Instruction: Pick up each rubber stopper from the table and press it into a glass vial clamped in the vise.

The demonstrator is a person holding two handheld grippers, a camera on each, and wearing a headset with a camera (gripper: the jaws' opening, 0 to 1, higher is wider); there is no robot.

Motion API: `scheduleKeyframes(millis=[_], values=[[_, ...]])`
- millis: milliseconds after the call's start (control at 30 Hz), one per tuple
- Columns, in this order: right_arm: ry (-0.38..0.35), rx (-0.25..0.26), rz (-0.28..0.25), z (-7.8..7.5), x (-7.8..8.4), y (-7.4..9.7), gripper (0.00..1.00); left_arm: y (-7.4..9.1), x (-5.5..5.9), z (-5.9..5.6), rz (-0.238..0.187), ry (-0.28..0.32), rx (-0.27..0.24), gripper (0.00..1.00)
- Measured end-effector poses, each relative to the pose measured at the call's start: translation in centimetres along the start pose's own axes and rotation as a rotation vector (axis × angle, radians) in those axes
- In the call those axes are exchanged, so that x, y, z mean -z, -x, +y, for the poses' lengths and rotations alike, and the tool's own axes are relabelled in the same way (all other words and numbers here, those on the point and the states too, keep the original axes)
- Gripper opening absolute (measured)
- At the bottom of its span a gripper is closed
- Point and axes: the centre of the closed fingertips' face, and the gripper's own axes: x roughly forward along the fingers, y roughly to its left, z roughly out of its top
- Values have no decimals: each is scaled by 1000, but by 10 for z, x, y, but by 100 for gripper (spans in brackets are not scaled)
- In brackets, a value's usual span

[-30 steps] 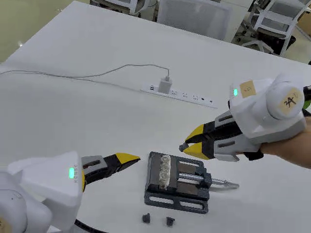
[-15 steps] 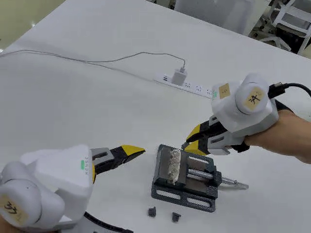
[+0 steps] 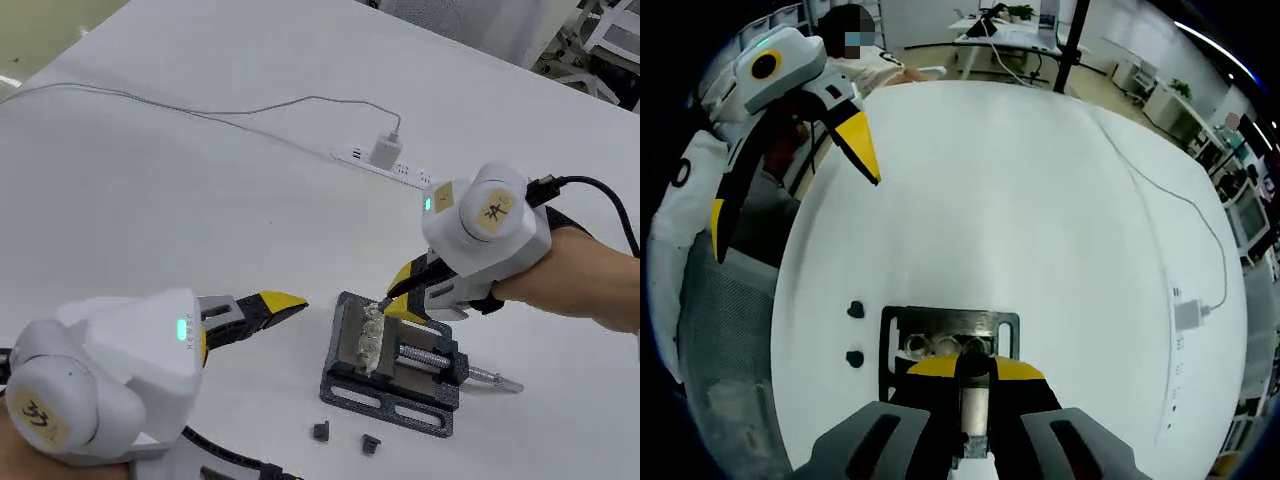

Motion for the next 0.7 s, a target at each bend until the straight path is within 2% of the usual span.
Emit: scheduleKeyframes(millis=[267,700], values=[[10,-14,32,-1,2,-7,5,1,0,2,-5,2,-10,92],[24,-31,64,-1,2,-9,5,1,0,3,-15,7,-14,91]])
